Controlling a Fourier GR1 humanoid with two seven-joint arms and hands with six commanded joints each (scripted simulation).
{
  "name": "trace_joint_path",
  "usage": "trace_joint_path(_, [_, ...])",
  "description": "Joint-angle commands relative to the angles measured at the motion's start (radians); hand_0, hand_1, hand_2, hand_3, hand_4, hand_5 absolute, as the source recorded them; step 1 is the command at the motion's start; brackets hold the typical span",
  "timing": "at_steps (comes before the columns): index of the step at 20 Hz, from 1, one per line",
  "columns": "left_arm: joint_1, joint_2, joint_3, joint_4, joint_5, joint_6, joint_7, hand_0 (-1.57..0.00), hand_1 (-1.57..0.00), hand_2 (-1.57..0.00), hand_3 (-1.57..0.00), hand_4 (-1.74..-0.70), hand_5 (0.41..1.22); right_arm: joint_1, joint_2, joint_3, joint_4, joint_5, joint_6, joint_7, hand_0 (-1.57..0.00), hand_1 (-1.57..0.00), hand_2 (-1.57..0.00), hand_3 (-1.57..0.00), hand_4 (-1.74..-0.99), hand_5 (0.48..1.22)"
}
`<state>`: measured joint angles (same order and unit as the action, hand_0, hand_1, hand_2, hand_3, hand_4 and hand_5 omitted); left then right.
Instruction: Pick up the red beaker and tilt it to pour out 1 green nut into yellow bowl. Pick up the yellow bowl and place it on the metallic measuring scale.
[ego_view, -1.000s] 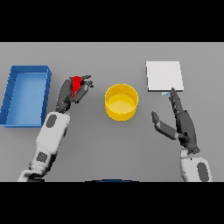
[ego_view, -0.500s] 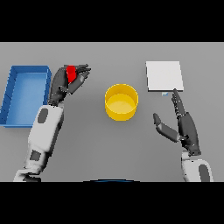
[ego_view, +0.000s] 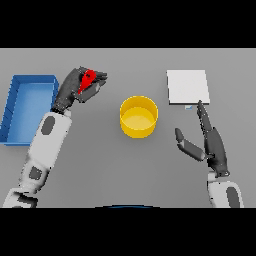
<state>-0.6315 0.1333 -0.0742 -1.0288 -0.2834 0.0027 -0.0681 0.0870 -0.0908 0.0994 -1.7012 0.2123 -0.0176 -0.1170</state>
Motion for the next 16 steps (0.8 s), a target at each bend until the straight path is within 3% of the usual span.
trace_joint_path(1, [-0.011,0.013,-0.029,-0.004,-0.037,-0.007,0.023,-1.57,-1.57,-1.57,-1.56,-1.74,1.120,0.006,-0.001,0.005,-0.008,0.002,0.004,-0.004,0.00,0.00,0.00,0.00,-1.194,0.658])
trace_joint_path(10, [-0.152,0.091,-0.314,-0.004,-0.376,-0.123,0.172,-1.57,-1.57,-1.57,-1.57,-1.74,1.174,0.019,0.001,0.007,-0.022,-0.014,0.020,0.014,0.00,0.00,0.00,0.00,-1.183,0.671])
trace_joint_path(13, [-0.207,0.103,-0.396,0.029,-0.471,-0.182,0.187,-1.57,-1.57,-1.57,-1.57,-1.74,1.197,0.009,0.006,0.006,-0.011,-0.012,0.015,0.020,0.00,0.00,0.00,0.00,-1.187,0.676])
trace_joint_path(14, [-0.227,0.103,-0.426,0.039,-0.500,-0.213,0.186,-1.57,-1.57,-1.57,-1.57,-1.69,1.202,0.007,0.003,0.002,-0.023,-0.017,0.016,0.029,0.00,0.00,0.00,0.00,-1.191,0.675])
trace_joint_path(16, [-0.272,0.116,-0.478,0.067,-0.560,-0.260,0.166,-1.57,-1.57,-1.57,-1.44,-1.70,1.209,0.025,0.007,0.005,-0.020,-0.025,0.025,0.029,0.00,0.00,0.00,0.00,-1.191,0.675])
